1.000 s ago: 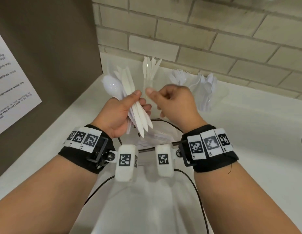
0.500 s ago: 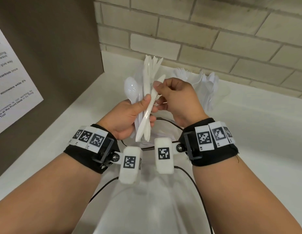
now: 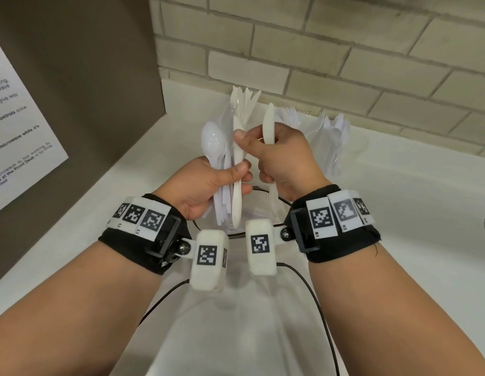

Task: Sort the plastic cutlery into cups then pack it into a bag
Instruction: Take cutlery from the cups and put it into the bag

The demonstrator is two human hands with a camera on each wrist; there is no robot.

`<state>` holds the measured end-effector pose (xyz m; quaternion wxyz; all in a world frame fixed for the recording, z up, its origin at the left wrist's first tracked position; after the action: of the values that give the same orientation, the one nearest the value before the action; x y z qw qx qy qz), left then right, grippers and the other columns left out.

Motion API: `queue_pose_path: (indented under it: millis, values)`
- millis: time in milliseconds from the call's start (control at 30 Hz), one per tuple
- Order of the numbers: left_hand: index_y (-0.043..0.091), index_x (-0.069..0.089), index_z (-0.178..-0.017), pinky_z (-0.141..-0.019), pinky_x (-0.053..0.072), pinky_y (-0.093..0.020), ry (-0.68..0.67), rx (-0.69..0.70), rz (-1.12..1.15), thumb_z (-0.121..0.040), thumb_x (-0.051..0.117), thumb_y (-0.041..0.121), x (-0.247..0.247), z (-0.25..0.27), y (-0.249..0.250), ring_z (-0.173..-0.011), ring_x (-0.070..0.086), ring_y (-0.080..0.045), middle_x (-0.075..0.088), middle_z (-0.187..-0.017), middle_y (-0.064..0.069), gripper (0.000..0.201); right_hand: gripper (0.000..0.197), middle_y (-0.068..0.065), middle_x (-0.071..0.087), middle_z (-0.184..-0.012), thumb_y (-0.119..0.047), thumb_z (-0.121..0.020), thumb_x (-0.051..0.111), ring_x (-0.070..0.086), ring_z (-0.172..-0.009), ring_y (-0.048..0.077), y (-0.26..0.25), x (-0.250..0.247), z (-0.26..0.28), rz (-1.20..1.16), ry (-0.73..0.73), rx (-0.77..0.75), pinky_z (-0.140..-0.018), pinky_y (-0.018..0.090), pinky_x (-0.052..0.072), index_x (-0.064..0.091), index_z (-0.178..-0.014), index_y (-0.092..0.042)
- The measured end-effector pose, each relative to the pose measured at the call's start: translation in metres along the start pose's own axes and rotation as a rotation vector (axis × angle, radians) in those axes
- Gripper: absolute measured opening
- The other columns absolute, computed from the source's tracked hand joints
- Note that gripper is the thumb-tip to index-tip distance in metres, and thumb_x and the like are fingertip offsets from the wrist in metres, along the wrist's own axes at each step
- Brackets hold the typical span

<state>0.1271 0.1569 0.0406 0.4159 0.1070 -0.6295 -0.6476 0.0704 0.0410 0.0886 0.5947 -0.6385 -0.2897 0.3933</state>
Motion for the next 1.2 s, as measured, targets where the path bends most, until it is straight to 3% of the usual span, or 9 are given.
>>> queue_pose_path:
  millis: [133,333,533,633,733,833,933,1067,1200]
  values:
    - [0.004,0.065,-0.093,-0.068,0.058,-0.027,-0.014,0.040,-0.018,-0.085,0.062,0.004,0.002,0.000,0.000,-0.071,0.070,-0.013,0.070,-0.071,-0.004,0.009,0.019,-0.001,0.052,-0.061,-0.019,-0.082,0.074,0.041,-0.038,0.008,0.006,0.002,-0.001,-0.006,0.009,0.012,-0.039,0.021,0.033,0.057,-0.075,-0.014]
    - [0.009,0.067,-0.099,-0.063,0.057,-0.024,0.024,0.050,0.035,-0.090,0.059,0.014,-0.001,0.001,0.000,-0.072,0.072,-0.016,0.075,-0.079,-0.005,0.014,0.005,0.009,0.063,-0.079,-0.015,-0.097,0.052,0.043,-0.035,0.007,0.005,0.003,-0.002,-0.091,-0.006,0.019,-0.041,0.022,0.034,0.053,-0.096,-0.010]
    - [0.007,0.069,-0.102,-0.070,0.057,-0.026,0.017,0.057,0.047,-0.087,0.062,0.011,-0.004,0.000,0.002,-0.082,0.072,-0.020,0.074,-0.089,-0.009,0.016,0.010,0.005,0.059,-0.072,-0.010,-0.094,0.057,0.047,-0.043,0.009,0.011,0.005,-0.002,-0.089,-0.079,0.017,-0.044,0.024,0.037,0.056,-0.103,-0.006]
    - [0.004,0.068,-0.105,-0.070,0.058,-0.028,-0.002,0.037,0.069,-0.088,0.060,0.011,-0.005,0.003,0.001,-0.082,0.072,-0.022,0.074,-0.091,-0.011,0.020,0.005,0.008,0.060,-0.073,-0.006,-0.096,0.052,0.047,-0.052,0.013,0.011,0.005,-0.003,-0.098,-0.135,0.040,-0.047,0.025,0.036,0.057,-0.095,-0.006]
    - [0.007,0.068,-0.093,-0.070,0.059,-0.036,0.031,-0.027,0.092,-0.089,0.059,0.016,-0.011,0.003,0.000,-0.076,0.072,-0.023,0.075,-0.086,-0.008,0.013,0.007,0.009,0.063,-0.074,-0.006,-0.097,0.047,0.044,-0.058,0.016,0.005,-0.009,-0.011,-0.121,-0.041,0.080,-0.049,0.027,0.035,0.054,-0.097,-0.008]
    - [0.012,0.065,-0.090,-0.072,0.058,-0.041,0.096,-0.058,0.113,-0.092,0.057,0.021,-0.020,0.001,0.002,-0.065,0.069,-0.019,0.069,-0.072,-0.001,0.013,0.010,0.003,0.063,-0.068,-0.010,-0.099,0.044,0.054,-0.065,0.018,-0.012,-0.035,-0.027,-0.121,0.111,0.056,-0.060,0.033,0.044,0.054,-0.102,-0.010]
    - [0.013,0.065,-0.095,-0.058,0.057,-0.033,0.112,-0.070,0.145,-0.092,0.058,0.025,-0.029,-0.002,0.007,-0.051,0.056,-0.012,0.052,-0.062,0.003,0.014,0.010,0.003,0.056,-0.064,-0.015,-0.100,0.042,0.065,-0.068,0.023,-0.032,-0.050,-0.052,-0.230,0.200,-0.002,-0.068,0.042,0.054,0.052,-0.104,-0.015]
    - [0.014,0.063,-0.100,-0.042,0.037,-0.019,-0.048,-0.104,0.254,-0.089,0.058,0.027,-0.033,-0.005,0.016,-0.041,0.037,-0.005,0.046,-0.060,0.005,0.018,0.022,0.003,0.051,-0.075,-0.010,-0.098,0.035,0.056,-0.065,0.018,-0.054,-0.040,-0.093,-0.235,0.255,-0.216,-0.066,0.033,0.052,0.052,-0.107,-0.021]
    - [0.013,0.069,-0.096,-0.039,0.037,-0.018,-0.273,-0.138,0.375,-0.071,0.077,0.027,-0.041,-0.008,0.016,-0.038,0.039,-0.004,0.052,-0.061,0.004,0.029,0.024,0.002,0.048,-0.075,-0.004,-0.098,0.032,0.049,-0.072,0.016,-0.057,-0.016,-0.128,-0.175,0.287,-0.426,-0.070,0.022,0.045,0.050,-0.102,-0.019]
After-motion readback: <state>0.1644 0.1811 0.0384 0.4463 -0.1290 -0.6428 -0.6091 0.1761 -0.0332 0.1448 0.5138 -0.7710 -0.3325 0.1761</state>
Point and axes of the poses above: each hand's wrist, its own z-axis away from the middle knuckle, its own x-axis out of the palm, y = z × x, the point moved 3 cm from there along -z, towards the middle knuckle
